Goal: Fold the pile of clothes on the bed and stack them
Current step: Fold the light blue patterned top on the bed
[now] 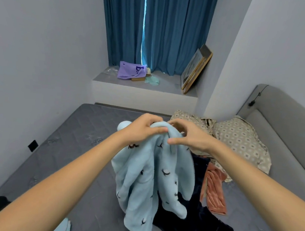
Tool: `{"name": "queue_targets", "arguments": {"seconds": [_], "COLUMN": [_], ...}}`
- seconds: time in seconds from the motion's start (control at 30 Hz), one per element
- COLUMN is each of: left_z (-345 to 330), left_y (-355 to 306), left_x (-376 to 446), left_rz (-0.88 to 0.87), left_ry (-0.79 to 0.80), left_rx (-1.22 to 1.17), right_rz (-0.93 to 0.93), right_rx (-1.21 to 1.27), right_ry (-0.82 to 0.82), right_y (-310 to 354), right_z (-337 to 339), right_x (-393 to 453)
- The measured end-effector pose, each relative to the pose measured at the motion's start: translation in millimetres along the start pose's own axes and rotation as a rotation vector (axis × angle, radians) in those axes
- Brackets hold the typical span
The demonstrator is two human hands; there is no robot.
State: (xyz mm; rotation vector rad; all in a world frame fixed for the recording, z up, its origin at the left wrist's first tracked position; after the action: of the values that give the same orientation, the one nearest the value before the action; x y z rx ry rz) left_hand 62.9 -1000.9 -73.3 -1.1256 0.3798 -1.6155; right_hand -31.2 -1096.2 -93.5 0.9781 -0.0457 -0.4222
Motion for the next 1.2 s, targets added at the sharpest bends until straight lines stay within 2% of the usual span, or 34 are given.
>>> {"name": "queue_targets", "arguments": {"seconds": [0.1,0.3,0.47,0.57,0.7,0.83,1.03,1.2], "left_z": [-8,7,-13,-5,23,35,36,33], "left_y": [-6,21,64,76,64,36,0,-12], "left_x": [14,-25,-78,-96,-88,-61,-19,-5], "left_rz": [0.003,0.099,0.249,0.289,0.241,0.164,0.127,0.084], "left_ry": [0.044,-0.062,0.101,0.065,-0.030,-0.035,0.052,0.066], "left_rx": [0.028,-0.146,-0.126,-0.109,-0.059,-0.098,-0.006,0.057], "right_rz": [0.043,0.009,0.011,0.009,-0.041,-0.041,0.023,0.041], "right_rx": [-0.019,0.020,0.072,0.077,0.127,0.015,-0.082,-0.010], "right_ry": [0.031,-0.006,0.033,0.064,0.013,-0.069,0.040,0.115], "right_y": [22,18,20,18,6,6,41,47], "right_z": [-20,-17,-26,-25,-6,13,-16,-43], "right_x": [10,19,21,21,17,12,5,7]}}
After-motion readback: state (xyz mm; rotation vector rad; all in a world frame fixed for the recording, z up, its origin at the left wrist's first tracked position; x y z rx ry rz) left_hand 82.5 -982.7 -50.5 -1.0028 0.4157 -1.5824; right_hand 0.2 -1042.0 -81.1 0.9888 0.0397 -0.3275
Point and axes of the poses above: each hand's wrist, its own x-axis towards the middle knuckle, its own z-axis out of the back of the hand, y = z × x, the point moved 10 cm from there along x, towards the middle knuckle, and after that the axes turned 15 degrees about -z, right-handed, at the moved point
